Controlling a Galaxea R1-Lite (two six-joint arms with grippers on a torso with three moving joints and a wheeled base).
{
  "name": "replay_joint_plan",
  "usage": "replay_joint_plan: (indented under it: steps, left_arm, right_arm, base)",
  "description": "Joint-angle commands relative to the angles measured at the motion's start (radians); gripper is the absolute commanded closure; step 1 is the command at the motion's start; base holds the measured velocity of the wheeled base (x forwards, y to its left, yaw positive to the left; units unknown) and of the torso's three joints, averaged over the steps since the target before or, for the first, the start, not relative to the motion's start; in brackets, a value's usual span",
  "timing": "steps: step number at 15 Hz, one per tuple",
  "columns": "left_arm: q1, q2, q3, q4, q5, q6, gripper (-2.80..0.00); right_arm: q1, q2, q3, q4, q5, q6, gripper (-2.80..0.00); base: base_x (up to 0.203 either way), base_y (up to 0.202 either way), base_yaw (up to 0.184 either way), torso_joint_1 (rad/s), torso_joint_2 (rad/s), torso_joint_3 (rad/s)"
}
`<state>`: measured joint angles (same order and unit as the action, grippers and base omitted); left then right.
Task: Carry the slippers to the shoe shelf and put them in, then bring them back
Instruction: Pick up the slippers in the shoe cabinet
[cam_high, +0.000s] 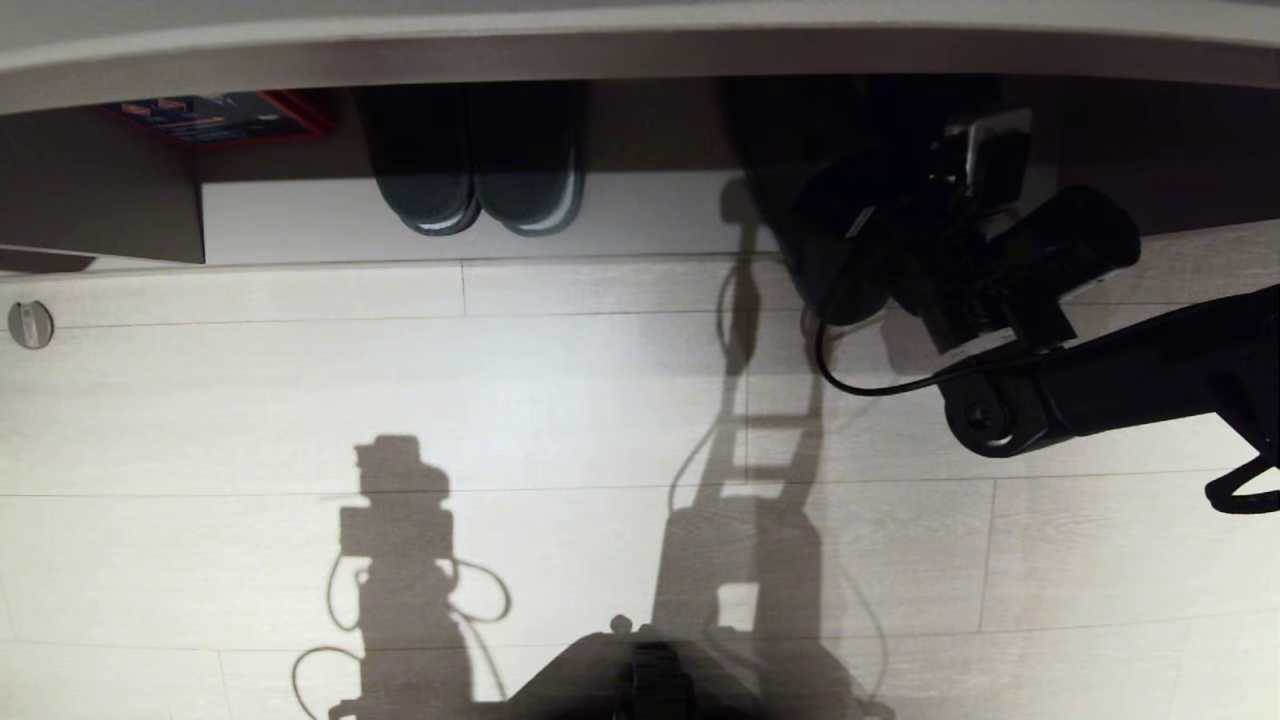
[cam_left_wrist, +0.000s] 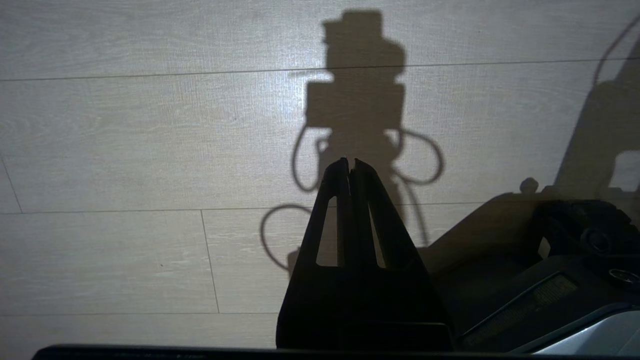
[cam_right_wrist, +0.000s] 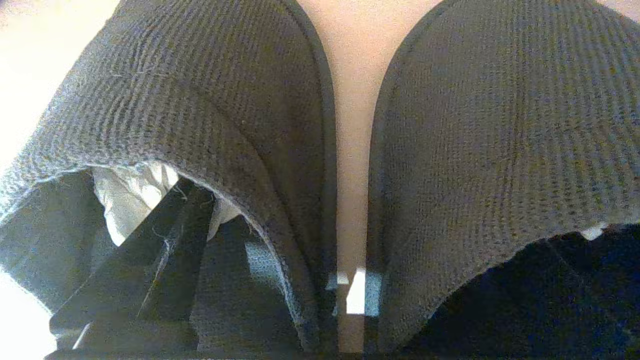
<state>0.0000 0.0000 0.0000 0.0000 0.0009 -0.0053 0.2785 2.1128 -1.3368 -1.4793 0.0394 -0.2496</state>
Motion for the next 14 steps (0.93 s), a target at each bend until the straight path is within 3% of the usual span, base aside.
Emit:
replay_joint_plan:
  steps: [1, 3, 4, 14]
  left_arm:
    - [0.000, 0.000, 0.000, 0.000, -0.001, -0.002, 0.00]
    - [0.000, 0.000, 0.001, 0.000, 0.001, -0.002, 0.00]
    - [0.001, 0.000, 0.001, 0.000, 0.000, -0.002, 0.00]
    - [0.000, 0.000, 0.000, 0.000, 0.001, -0.004, 0.00]
  right_arm:
    - [0.001, -0.002, 0.001, -0.004, 0.001, -0.002, -2.80]
    - [0.004, -0.004, -0.001, -0.004, 0.001, 0.016, -2.80]
    - [0.004, -0.001, -0.001, -0.005, 0.005, 0.029, 0.00]
    - [0.004, -0.048, 0.016, -0.006, -0.007, 0.024, 0.00]
  base:
    - [0.000, 0.000, 0.000, 0.000, 0.00, 0.000]
    - [0.000, 0.000, 0.000, 0.000, 0.00, 0.000]
    - [0.000, 0.000, 0.000, 0.000, 0.00, 0.000]
    - [0.000, 0.000, 0.000, 0.000, 0.00, 0.000]
